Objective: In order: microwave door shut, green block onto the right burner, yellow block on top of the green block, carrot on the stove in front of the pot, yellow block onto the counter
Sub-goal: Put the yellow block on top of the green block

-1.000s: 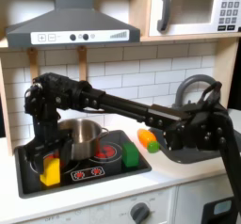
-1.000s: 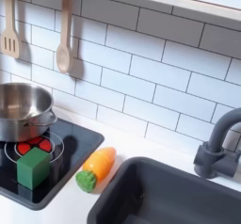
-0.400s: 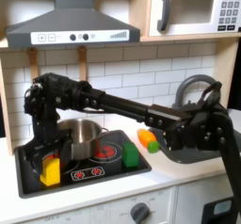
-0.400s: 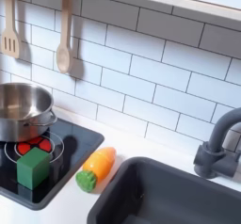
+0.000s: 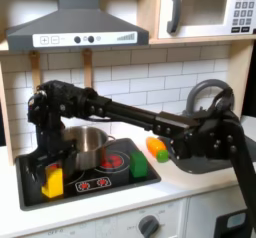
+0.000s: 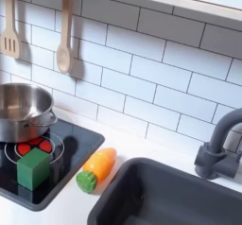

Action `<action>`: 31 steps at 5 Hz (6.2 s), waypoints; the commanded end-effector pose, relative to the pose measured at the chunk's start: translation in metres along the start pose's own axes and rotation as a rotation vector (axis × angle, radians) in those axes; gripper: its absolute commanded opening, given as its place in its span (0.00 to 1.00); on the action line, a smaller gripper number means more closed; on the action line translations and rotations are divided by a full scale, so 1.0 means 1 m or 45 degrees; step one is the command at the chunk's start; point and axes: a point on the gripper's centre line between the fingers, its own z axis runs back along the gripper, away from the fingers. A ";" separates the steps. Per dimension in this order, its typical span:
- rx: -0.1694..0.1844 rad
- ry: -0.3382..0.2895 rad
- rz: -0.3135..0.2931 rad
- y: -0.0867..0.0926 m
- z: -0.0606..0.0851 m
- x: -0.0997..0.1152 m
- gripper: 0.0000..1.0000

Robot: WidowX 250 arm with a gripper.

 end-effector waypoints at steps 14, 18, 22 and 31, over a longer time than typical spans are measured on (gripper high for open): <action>-0.243 -0.033 -0.056 -0.039 0.030 -0.022 0.00; -0.282 -0.010 -0.174 -0.082 0.029 -0.038 0.00; -0.094 -0.043 -0.328 -0.128 0.043 -0.060 0.00; -0.051 0.056 -0.340 -0.158 0.026 -0.061 0.00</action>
